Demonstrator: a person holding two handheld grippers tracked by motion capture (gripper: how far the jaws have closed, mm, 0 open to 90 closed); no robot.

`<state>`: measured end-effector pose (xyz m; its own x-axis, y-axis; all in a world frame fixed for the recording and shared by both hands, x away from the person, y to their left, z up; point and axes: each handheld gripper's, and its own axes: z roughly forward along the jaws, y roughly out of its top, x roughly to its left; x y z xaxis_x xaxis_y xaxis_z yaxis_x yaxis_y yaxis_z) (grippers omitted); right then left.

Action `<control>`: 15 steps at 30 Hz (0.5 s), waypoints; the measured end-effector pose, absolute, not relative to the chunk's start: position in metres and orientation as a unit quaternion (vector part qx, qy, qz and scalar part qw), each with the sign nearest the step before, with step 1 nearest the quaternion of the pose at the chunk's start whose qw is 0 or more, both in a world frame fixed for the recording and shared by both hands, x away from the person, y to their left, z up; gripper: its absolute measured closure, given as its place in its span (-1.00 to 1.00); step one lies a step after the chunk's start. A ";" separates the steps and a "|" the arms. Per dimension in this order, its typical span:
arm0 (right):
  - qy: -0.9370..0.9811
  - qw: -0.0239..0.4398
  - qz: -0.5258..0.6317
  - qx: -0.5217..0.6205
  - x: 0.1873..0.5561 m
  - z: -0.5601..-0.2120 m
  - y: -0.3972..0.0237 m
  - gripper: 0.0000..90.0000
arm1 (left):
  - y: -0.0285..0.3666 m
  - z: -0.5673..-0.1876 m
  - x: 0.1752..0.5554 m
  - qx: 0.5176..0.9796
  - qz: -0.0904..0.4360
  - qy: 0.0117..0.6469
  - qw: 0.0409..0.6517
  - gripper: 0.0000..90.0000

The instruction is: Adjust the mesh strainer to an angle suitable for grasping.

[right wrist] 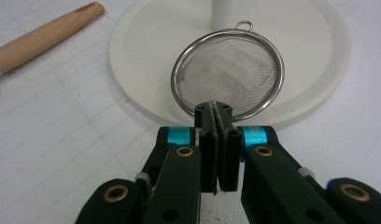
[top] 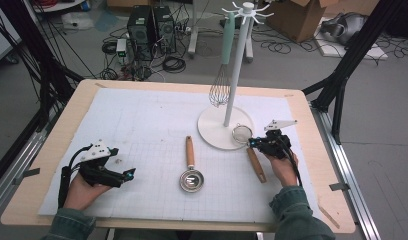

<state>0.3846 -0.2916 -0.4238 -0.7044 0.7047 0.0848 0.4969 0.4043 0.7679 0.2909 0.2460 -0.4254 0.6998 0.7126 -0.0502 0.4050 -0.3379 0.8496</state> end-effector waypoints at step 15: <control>0.844 0.104 0.407 0.333 0.379 -0.425 -0.274 0.99 | 0.246 -0.425 0.291 0.802 0.168 0.347 0.456 -0.96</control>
<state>0.3793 -0.2744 -0.4251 -0.7569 0.6467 0.0944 0.4769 0.4478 0.7563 0.2908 0.2462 -0.4248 0.7025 0.7102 -0.0464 0.4027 -0.3429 0.8487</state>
